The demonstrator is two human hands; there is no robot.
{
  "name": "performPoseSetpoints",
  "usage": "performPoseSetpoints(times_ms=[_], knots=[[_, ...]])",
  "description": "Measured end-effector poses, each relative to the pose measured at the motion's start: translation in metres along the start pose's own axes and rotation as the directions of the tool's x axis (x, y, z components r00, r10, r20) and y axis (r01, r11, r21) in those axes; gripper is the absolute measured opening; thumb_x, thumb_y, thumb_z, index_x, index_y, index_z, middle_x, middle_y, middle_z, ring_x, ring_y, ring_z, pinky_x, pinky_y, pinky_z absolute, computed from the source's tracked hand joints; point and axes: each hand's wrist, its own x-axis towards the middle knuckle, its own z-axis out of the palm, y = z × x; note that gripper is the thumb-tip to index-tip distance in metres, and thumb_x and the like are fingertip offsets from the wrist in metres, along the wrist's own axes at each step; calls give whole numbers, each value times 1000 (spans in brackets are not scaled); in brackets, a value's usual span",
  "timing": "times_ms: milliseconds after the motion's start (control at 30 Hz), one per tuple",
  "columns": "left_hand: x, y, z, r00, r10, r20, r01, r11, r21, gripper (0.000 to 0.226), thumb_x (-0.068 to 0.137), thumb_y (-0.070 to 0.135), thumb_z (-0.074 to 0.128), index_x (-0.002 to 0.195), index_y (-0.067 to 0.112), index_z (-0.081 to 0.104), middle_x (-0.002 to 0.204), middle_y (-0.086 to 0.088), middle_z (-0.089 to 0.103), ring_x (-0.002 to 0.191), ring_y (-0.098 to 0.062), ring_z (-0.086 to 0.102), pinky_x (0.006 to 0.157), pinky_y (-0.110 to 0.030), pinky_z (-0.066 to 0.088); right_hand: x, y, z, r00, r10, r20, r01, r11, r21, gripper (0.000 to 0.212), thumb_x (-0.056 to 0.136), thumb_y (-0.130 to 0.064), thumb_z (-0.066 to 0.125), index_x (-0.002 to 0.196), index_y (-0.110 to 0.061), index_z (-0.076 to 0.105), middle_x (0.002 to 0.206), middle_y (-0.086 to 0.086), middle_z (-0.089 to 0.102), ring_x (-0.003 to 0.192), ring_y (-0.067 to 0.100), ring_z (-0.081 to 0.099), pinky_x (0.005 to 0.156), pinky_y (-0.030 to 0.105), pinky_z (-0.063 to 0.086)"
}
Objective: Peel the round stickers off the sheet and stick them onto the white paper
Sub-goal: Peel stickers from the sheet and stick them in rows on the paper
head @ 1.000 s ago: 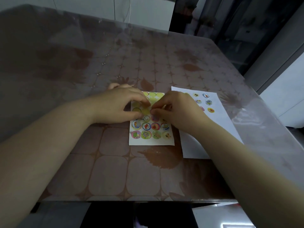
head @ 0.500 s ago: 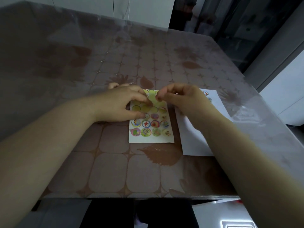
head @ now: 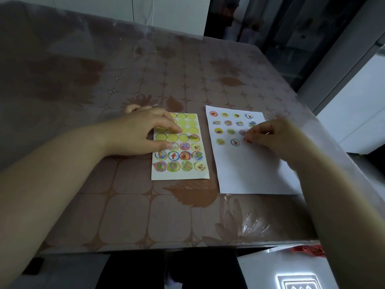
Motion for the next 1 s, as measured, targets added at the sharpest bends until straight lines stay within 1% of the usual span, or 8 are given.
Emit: performPoseSetpoints(times_ms=[133,300,467,633,700,800,900,1000], knots=[[0,-2,0,1000,-2,9,2,1000,-3,59,58,73,33,111,53,50,119,28,42,122,1,31,102,-28,6,0,-1,1,1000,-26,-2,26,1000,-11,4,76,-26,73,79,-23,74,70,-14,62,61,-1,51,45,-1,31],[0,-2,0,1000,4,8,-4,1000,-4,58,59,73,34,111,53,50,119,27,43,121,1,32,102,-27,6,0,0,3,998,-55,-41,53,998,-46,5,74,-21,75,78,-21,72,65,-14,58,50,-11,51,42,0,31],[0,-2,0,1000,14,-2,-14,1000,-5,56,59,72,34,109,54,49,118,27,44,119,3,33,99,-25,6,5,4,4,993,-56,-106,46,995,-90,26,69,-21,79,86,-20,59,72,-8,49,59,3,46,51,16,33],[-1,0,0,1000,17,-14,-17,1000,-7,60,57,72,33,111,52,50,117,27,43,117,3,32,95,-20,5,4,4,6,989,-109,-98,103,993,-58,22,73,-12,76,87,-6,60,69,-1,50,42,-14,47,43,2,31],[-1,0,0,1000,17,-11,-17,1000,-8,59,59,71,36,113,50,51,118,26,43,118,2,32,97,-22,5,2,3,5,988,-105,-112,100,994,-47,23,73,-20,77,83,-9,60,70,0,51,48,-4,50,43,5,31],[-1,0,0,1000,4,-1,-4,1000,-8,49,67,59,46,114,47,52,119,25,43,121,1,31,98,-22,4,0,-4,1,984,-124,-124,119,992,-45,23,72,-32,76,77,-14,64,78,5,60,60,8,45,52,18,33],[-1,1,0,1000,0,-5,0,1000,-17,47,68,56,46,114,47,52,117,26,42,121,1,31,99,-23,3,1,-18,-1,984,-177,-21,173,976,-133,17,74,-32,74,79,-18,65,80,6,60,61,9,46,54,20,33],[-1,1,0,1000,-1,-3,1,1000,-21,48,68,56,46,114,46,53,118,25,43,121,1,30,99,-23,3,7,-21,-6,990,-135,44,142,957,-254,20,74,-33,74,81,-17,65,82,9,60,69,16,47,58,24,35]])
